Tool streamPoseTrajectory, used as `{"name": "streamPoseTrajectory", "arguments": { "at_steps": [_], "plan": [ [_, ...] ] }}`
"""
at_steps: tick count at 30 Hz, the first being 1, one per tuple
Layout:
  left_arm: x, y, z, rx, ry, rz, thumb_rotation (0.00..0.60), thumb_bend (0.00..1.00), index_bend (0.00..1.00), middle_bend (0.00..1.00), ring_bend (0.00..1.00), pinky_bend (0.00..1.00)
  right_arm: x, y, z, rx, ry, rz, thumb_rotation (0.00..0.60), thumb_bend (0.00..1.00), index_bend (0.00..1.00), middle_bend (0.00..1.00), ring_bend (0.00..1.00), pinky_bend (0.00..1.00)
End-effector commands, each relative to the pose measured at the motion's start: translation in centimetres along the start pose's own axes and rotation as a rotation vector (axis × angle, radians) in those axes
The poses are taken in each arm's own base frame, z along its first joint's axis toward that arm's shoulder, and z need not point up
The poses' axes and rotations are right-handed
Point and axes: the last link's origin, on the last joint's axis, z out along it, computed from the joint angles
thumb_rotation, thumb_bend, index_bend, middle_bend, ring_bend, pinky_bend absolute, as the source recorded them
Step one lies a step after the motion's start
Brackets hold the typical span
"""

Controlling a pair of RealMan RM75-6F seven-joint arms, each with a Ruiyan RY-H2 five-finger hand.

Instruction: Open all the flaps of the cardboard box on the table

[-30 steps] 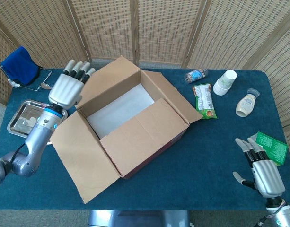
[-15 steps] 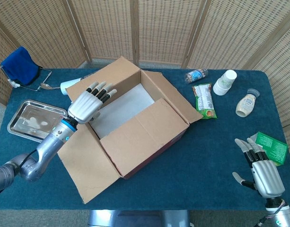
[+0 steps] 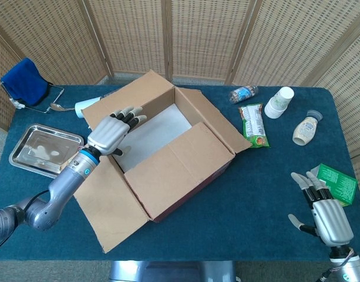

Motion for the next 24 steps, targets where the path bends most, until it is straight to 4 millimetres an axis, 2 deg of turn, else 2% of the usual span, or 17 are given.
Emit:
{"name": "streamPoseTrajectory", "arguments": {
  "at_steps": [1,8,10,14,18,24],
  "plan": [
    [0.4,0.2,0.1,0.015,-0.045,-0.016,0.600,0.00,0.13,0.02,0.04,0.29,0.0,0.0,0.0,0.000,-0.001,-0.001,0.600,0.20,0.06,0.14,0.02,0.16],
    [-0.3,0.4,0.5,0.036,-0.073,0.008,0.600,0.00,0.09,0.00,0.02,0.30,-0.1,0.0,0.0,0.000,-0.003,-0.002,0.600,0.20,0.06,0.14,0.02,0.16],
    [-0.7,1.0,0.6,0.044,-0.105,-0.085,0.600,0.00,0.08,0.00,0.00,0.30,-0.1,0.0,0.1,0.000,-0.006,-0.002,0.600,0.20,0.06,0.14,0.02,0.15],
    [0.0,1.9,1.1,0.051,-0.137,-0.267,0.600,0.01,0.08,0.00,0.01,0.31,-0.2,0.0,0.1,0.000,-0.008,-0.003,0.600,0.20,0.06,0.13,0.02,0.16],
    [0.7,1.9,1.7,0.064,-0.131,-0.310,0.600,0.02,0.09,0.01,0.05,0.31,-0.2,-0.1,0.1,0.001,-0.008,-0.001,0.600,0.20,0.06,0.13,0.02,0.15],
    [1.1,2.3,2.2,0.096,-0.160,-0.397,0.600,0.02,0.09,0.12,0.16,0.36,-0.2,-0.1,0.1,0.004,-0.008,0.000,0.600,0.20,0.06,0.14,0.02,0.16]
  ]
}}
